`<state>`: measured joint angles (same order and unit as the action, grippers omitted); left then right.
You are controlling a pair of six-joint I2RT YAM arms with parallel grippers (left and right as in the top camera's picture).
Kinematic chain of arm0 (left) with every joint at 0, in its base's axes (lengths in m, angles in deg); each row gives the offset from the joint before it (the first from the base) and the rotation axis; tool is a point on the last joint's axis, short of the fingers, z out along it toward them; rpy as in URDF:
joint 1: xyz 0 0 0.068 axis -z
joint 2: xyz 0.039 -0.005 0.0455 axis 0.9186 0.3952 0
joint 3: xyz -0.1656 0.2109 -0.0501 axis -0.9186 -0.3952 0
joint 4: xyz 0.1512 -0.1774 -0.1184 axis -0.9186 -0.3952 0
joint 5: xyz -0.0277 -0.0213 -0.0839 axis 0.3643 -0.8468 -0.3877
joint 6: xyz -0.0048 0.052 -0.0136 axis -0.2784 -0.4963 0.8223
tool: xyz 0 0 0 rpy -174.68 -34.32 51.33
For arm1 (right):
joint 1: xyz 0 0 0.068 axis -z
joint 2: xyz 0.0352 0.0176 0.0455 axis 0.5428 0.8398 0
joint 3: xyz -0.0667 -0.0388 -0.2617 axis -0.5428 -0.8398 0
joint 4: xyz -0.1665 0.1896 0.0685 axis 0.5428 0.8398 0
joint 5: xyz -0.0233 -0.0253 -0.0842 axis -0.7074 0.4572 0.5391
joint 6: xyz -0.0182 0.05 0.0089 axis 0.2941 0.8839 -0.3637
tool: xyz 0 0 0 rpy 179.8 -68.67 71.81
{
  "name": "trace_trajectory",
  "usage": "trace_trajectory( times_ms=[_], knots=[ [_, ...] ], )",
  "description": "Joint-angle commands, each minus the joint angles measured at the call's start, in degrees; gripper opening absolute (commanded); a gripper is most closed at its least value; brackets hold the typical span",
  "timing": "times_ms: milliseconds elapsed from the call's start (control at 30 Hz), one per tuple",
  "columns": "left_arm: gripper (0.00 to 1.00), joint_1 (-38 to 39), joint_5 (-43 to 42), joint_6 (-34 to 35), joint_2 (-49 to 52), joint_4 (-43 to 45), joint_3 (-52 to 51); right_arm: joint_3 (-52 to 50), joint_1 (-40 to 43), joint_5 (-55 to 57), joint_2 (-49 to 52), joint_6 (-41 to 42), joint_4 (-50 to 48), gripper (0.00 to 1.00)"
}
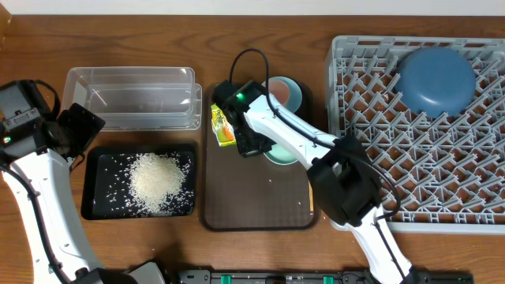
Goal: Sort waste into correct bins and load items into the dishwasher rack
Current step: 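Grasp the green bowl and carry it to the dish rack, then set the green bowl down in the rack and release it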
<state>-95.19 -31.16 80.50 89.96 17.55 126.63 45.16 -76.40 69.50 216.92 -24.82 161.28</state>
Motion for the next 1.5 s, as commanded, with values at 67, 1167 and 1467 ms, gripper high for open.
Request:
trace_trajectory(
  times_ms=[67,1167,1467],
  knots=[
    [0.93,-0.24,0.28,0.33,0.28,-0.04,-0.28,1.01,0.48,0.48,-6.16,0.42,2.25,0.01],
    [0.93,-0.24,0.28,0.33,0.28,-0.04,-0.28,-13.22,76.76,-70.20,-35.08,-46.31,-0.90,0.01],
    [0.93,-0.24,0.28,0.33,0.28,-0.02,-0.28,-25.22,83.45,-91.56,-25.70,-46.25,-11.06,0.01]
  ],
)
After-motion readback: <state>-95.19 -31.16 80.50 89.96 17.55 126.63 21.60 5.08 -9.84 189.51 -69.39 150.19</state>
